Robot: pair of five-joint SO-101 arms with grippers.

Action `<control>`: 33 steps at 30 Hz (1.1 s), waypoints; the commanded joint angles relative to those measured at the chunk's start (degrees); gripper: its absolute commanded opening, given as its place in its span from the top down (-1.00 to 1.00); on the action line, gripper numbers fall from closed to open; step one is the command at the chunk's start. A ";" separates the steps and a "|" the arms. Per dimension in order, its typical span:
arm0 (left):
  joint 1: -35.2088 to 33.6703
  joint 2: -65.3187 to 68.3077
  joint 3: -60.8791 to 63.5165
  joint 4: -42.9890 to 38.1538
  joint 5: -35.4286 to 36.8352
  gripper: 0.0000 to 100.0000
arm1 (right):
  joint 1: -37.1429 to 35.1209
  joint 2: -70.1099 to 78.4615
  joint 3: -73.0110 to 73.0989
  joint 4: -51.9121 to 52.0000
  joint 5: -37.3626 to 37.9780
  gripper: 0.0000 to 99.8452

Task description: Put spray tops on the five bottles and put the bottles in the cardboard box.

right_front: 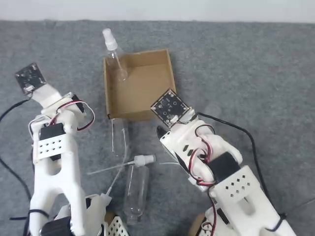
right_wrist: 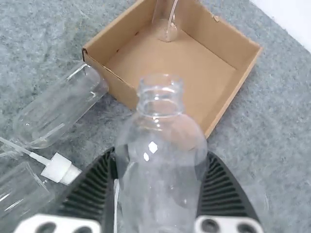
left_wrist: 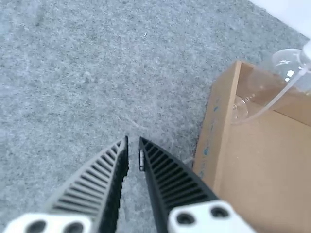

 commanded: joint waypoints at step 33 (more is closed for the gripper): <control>0.09 -2.81 -12.44 17.67 -1.67 0.84 | 16.57 -25.89 13.98 -12.88 -12.31 0.82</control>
